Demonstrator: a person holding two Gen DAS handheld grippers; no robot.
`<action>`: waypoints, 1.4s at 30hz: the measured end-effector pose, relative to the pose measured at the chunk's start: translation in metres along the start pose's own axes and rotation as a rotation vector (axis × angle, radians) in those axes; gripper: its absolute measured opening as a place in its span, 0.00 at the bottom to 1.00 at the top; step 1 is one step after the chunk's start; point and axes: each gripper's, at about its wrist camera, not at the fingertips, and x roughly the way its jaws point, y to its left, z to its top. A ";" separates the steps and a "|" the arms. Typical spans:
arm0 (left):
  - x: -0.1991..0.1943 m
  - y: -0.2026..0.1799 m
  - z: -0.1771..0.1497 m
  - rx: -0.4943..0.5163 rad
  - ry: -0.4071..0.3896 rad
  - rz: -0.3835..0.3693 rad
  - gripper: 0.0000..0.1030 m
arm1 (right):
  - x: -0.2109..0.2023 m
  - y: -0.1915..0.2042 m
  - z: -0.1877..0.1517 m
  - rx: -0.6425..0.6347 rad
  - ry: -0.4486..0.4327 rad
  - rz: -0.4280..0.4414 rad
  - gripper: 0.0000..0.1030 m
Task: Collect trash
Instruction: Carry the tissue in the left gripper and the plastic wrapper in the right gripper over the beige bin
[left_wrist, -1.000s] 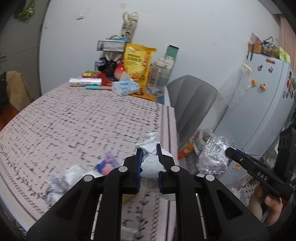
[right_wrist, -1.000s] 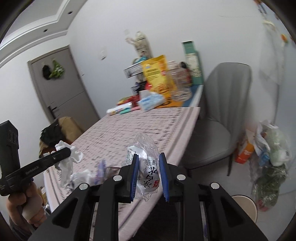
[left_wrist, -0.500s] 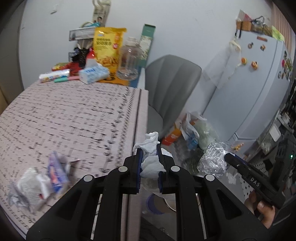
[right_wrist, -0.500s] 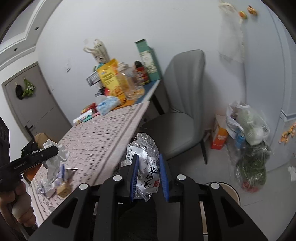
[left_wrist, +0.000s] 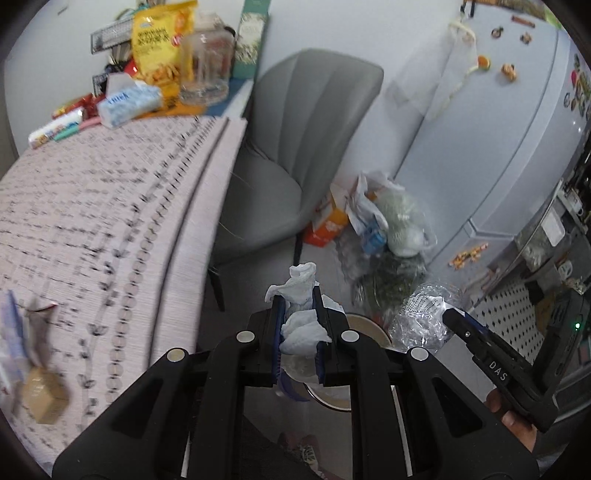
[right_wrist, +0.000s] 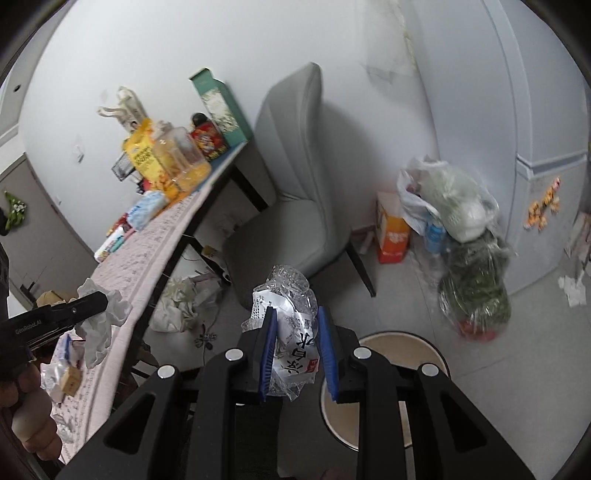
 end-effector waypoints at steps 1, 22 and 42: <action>0.010 -0.003 -0.001 -0.002 0.018 -0.002 0.14 | 0.004 -0.006 -0.003 0.010 0.009 -0.004 0.23; 0.108 -0.046 -0.031 0.033 0.235 -0.066 0.14 | 0.007 -0.081 -0.023 0.112 0.024 -0.071 0.73; 0.189 -0.097 -0.042 -0.005 0.362 -0.193 0.63 | 0.002 -0.127 -0.032 0.177 0.061 -0.148 0.73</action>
